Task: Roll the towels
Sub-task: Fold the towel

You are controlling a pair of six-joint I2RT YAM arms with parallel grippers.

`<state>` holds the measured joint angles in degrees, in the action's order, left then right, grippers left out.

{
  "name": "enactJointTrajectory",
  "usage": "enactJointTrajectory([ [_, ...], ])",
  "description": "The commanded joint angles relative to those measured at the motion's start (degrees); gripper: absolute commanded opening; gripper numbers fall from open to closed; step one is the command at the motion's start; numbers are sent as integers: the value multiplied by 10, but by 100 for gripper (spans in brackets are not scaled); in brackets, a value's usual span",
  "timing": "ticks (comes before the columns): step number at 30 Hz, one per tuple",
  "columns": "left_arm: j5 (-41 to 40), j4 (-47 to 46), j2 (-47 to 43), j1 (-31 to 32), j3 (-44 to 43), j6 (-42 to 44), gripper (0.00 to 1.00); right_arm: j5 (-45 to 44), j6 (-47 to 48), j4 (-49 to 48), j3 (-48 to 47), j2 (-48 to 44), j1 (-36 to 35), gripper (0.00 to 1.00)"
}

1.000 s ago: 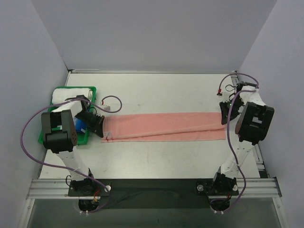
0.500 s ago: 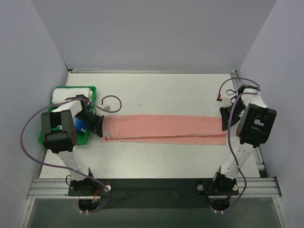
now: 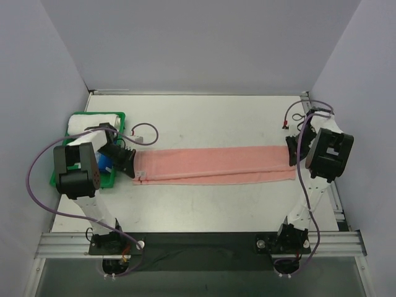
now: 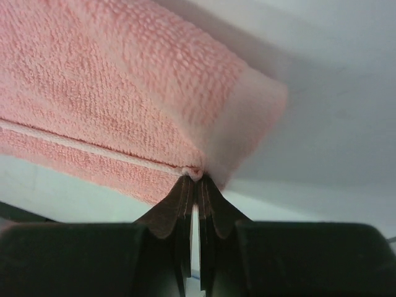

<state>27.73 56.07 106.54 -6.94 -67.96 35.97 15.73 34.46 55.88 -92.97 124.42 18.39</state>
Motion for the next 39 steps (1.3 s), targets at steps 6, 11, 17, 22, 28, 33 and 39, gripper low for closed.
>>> enactJointTrajectory([
  [6,-7,-11,-1,-5,-19,-5,0,4,14,64,-68,-101,-2,0],
  [11,-7,-12,-2,-5,-9,-5,0,0,41,66,5,-146,-3,0],
  [17,-7,-15,4,-5,-7,-6,0,-61,48,-1,103,-99,0,0],
  [22,-9,-18,14,-5,-9,-12,0,-82,40,-47,119,-50,1,0],
  [28,-2,-18,9,-4,-17,-19,0,-103,35,-52,89,-43,-15,0],
  [33,23,-4,-6,-4,-23,-5,18,-74,31,-22,19,-20,-22,0],
  [39,49,36,-55,-7,-18,40,38,-30,89,2,73,-111,1,8],
])
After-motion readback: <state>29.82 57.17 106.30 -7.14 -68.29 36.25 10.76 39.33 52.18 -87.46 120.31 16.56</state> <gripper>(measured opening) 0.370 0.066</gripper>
